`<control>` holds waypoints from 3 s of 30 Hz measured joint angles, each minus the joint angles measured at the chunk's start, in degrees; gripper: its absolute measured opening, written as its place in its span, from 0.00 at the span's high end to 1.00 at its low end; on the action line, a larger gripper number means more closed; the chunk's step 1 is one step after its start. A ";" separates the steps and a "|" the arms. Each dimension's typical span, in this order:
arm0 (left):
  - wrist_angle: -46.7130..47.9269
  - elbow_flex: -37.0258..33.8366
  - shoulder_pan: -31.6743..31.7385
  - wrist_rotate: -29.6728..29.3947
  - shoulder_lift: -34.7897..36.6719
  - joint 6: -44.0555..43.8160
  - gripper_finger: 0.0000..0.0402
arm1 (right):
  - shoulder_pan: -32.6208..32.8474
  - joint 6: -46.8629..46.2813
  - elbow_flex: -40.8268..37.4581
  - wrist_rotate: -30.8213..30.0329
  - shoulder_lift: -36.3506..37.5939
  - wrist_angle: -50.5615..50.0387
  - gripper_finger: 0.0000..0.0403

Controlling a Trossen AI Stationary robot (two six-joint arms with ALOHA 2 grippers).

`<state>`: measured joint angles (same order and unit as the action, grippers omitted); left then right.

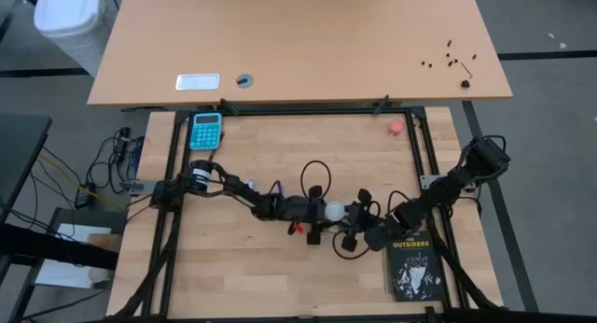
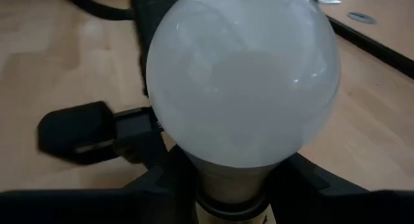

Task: Screw lightbulb
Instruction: Remove the lightbulb from the lamp

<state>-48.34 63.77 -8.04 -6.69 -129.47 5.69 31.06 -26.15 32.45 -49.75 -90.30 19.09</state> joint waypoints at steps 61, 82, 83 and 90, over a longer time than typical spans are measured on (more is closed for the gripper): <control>0.07 -0.28 0.33 19.29 0.68 1.57 0.52 | -1.53 3.63 0.09 21.41 15.43 -7.60 0.36; 2.03 -0.31 0.97 13.26 0.63 -0.29 0.52 | -1.04 -16.08 12.83 20.23 18.97 -49.47 0.37; 2.01 -0.31 0.95 12.98 0.63 -0.38 0.52 | -0.69 -18.02 12.99 20.71 18.97 -49.58 0.37; 1.87 -0.31 0.92 5.73 0.61 -2.62 0.52 | 4.30 -28.68 13.03 19.60 15.96 -48.13 0.39</control>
<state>-46.47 63.46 -7.11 -0.96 -128.86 3.08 35.36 -54.83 45.47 -30.15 -74.35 -29.05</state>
